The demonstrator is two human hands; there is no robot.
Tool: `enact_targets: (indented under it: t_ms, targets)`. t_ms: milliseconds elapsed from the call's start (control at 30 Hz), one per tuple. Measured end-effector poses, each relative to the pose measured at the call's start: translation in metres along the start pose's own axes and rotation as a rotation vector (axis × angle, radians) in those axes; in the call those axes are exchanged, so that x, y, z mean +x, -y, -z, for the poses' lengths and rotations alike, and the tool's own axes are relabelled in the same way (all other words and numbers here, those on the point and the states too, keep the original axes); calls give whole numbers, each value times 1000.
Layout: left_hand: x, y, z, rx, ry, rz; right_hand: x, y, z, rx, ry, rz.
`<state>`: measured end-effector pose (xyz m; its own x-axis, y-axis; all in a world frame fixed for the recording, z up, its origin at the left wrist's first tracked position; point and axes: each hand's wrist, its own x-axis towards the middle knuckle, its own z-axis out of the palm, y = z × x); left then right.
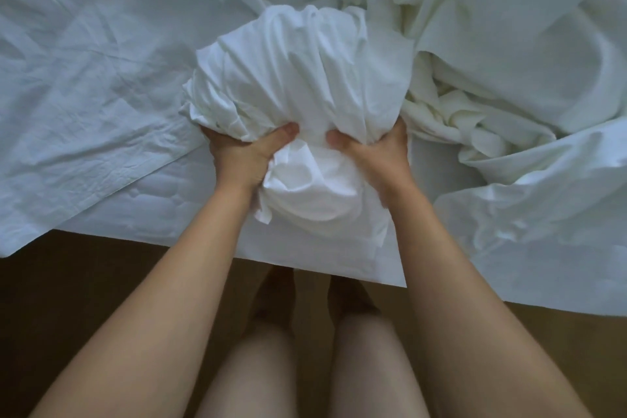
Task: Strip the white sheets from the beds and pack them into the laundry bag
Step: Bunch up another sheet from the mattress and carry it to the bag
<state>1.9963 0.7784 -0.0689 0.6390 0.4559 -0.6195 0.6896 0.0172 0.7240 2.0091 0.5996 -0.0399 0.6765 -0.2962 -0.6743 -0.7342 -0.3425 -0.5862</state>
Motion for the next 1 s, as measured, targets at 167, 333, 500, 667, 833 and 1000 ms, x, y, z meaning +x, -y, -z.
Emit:
enact_targets:
  t_ms: [167, 333, 500, 667, 833, 1000]
  targets:
    - [4, -5, 2, -67, 45, -28, 8, 7, -7, 97, 64, 70]
    - [10, -7, 11, -75, 98, -17, 8, 6, -12, 187, 139, 67]
    - [18, -10, 16, -160, 107, 5, 11, 12, -17, 213, 219, 78]
    - [24, -8, 19, -218, 121, 41, 10, 14, -21, 142, 122, 80]
    - [29, 0, 16, -107, 39, 70, 6, 10, -20, 41, 12, 86]
    - [18, 3, 20, -135, 100, 3, 2, 1, -19, 184, 107, 149]
